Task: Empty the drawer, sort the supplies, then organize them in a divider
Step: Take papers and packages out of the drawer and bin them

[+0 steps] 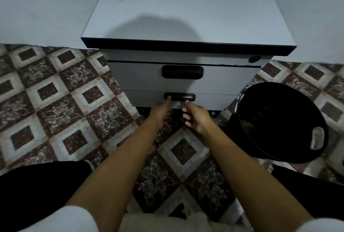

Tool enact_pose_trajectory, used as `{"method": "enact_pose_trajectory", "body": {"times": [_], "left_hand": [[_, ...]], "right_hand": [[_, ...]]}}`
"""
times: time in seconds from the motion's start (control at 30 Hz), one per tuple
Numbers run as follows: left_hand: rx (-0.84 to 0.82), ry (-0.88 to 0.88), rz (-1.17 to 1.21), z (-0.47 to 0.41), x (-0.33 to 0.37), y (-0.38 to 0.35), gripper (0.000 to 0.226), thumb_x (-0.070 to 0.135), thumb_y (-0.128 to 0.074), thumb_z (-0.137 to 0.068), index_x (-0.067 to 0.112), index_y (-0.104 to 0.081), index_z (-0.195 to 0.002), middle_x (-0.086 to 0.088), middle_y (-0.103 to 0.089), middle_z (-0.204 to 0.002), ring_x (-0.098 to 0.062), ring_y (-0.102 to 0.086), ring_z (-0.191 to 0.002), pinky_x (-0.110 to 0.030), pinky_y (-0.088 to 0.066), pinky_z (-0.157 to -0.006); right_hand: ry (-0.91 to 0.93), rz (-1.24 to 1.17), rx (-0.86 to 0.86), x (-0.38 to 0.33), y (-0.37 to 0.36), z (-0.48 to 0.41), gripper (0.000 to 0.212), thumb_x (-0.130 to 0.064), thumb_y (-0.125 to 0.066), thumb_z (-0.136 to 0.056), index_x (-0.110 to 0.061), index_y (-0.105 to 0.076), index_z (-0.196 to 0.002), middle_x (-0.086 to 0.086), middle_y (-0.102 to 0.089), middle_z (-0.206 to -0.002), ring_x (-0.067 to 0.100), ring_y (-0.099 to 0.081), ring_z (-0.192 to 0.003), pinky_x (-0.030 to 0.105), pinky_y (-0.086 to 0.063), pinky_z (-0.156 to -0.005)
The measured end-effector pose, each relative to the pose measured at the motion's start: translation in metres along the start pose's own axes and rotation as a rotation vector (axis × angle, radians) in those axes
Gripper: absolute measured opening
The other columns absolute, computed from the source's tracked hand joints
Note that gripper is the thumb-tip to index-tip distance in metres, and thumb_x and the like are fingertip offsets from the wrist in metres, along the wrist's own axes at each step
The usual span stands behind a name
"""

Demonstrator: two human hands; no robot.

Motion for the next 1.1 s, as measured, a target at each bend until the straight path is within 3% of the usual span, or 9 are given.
{"method": "enact_pose_trajectory", "body": {"times": [0.2, 0.3, 0.37, 0.5, 0.67, 0.83, 0.93, 1.0, 1.1], "left_hand": [[-0.131, 0.185, 0.355, -0.018, -0.002, -0.016, 0.037, 0.049, -0.053, -0.09, 0.013, -0.057, -0.092, 0.002, -0.06, -0.101, -0.013, -0.05, -0.111, -0.038, -0.034, -0.094], [-0.126, 0.215, 0.423, -0.017, -0.004, -0.018, 0.036, 0.05, -0.054, -0.088, 0.015, -0.057, -0.085, 0.005, -0.058, -0.093, -0.009, -0.053, -0.102, -0.038, -0.034, -0.091], [-0.122, 0.232, 0.362, -0.016, -0.007, -0.018, 0.042, 0.057, -0.054, -0.086, 0.015, -0.058, -0.089, 0.007, -0.058, -0.095, -0.009, -0.054, -0.1, -0.035, -0.035, -0.085], [-0.06, 0.25, 0.309, -0.014, -0.009, -0.016, 0.06, 0.062, -0.056, -0.081, 0.015, -0.058, -0.119, 0.005, -0.057, -0.112, -0.012, -0.049, -0.118, -0.037, -0.031, -0.09], [-0.012, 0.261, 0.327, -0.005, -0.006, -0.019, 0.062, 0.062, -0.06, -0.078, 0.015, -0.059, -0.119, 0.001, -0.059, -0.11, -0.013, -0.051, -0.095, -0.03, -0.039, -0.064], [-0.003, 0.252, 0.236, -0.008, -0.01, -0.015, 0.075, 0.076, -0.038, -0.08, 0.012, -0.057, -0.113, -0.001, -0.058, -0.096, -0.016, -0.053, -0.088, -0.034, -0.041, -0.08], [0.013, 0.028, -0.202, -0.009, -0.003, 0.008, 0.074, 0.073, -0.025, -0.086, 0.009, -0.06, -0.102, -0.008, -0.063, -0.089, -0.023, -0.059, -0.085, -0.035, -0.047, -0.087], [0.154, -0.317, -0.615, -0.011, 0.011, 0.03, 0.06, 0.06, -0.033, -0.093, 0.007, -0.062, -0.094, -0.011, -0.065, -0.088, -0.029, -0.062, -0.088, -0.035, -0.049, -0.081], [0.381, -0.807, -0.862, -0.006, 0.032, 0.048, 0.045, 0.04, -0.039, -0.095, 0.001, -0.061, -0.089, -0.017, -0.061, -0.088, -0.036, -0.059, -0.085, -0.037, -0.047, -0.069]], "right_hand": [[-0.073, -0.303, -0.016, -0.003, -0.003, -0.028, 0.049, -0.044, -0.058, -0.088, -0.011, -0.054, -0.124, 0.002, -0.059, -0.117, 0.008, -0.054, -0.08, 0.027, -0.041, -0.07], [-0.071, -0.29, -0.004, 0.001, -0.002, -0.033, 0.042, -0.051, -0.06, -0.084, -0.015, -0.062, -0.105, -0.002, -0.063, -0.104, 0.007, -0.052, -0.074, 0.025, -0.039, -0.061], [-0.061, -0.241, 0.024, 0.004, 0.001, -0.034, 0.043, -0.056, -0.06, -0.082, -0.015, -0.065, -0.092, -0.004, -0.065, -0.095, 0.008, -0.047, -0.062, 0.023, -0.037, -0.055], [-0.08, -0.193, 0.057, 0.004, 0.002, -0.032, 0.052, -0.061, -0.06, -0.079, -0.013, -0.064, -0.1, 0.0, -0.065, -0.097, 0.009, -0.045, -0.055, 0.021, -0.035, -0.047], [-0.114, -0.205, 0.096, 0.006, 0.0, -0.028, 0.063, -0.066, -0.062, -0.074, -0.015, -0.063, -0.112, 0.004, -0.066, -0.101, 0.01, -0.044, -0.057, 0.021, -0.039, -0.048], [-0.147, -0.128, 0.09, 0.004, 0.002, -0.014, 0.06, -0.067, -0.053, -0.08, -0.014, -0.061, -0.107, 0.003, -0.065, -0.088, 0.015, -0.054, -0.073, 0.026, -0.039, -0.059], [-0.011, 0.297, 0.146, -0.016, 0.023, -0.001, 0.051, -0.058, -0.047, -0.089, -0.01, -0.063, -0.09, 0.007, -0.066, -0.074, 0.019, -0.058, -0.062, 0.028, -0.046, -0.058], [0.293, 0.713, 0.282, -0.04, 0.037, 0.008, 0.043, -0.044, -0.048, -0.094, -0.005, -0.066, -0.085, 0.012, -0.067, -0.076, 0.028, -0.063, -0.07, 0.031, -0.047, -0.061], [0.745, 1.05, 0.396, -0.069, 0.037, 0.022, 0.028, -0.023, -0.048, -0.096, -0.001, -0.066, -0.098, 0.017, -0.065, -0.097, 0.032, -0.059, -0.094, 0.033, -0.043, -0.072]]}}
Point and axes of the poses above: each hand's wrist, its own z-axis away from the middle knuckle, its own y-axis out of the back of the hand, x = y × z, the point moved 6 cm from there along -z, towards the middle knuckle
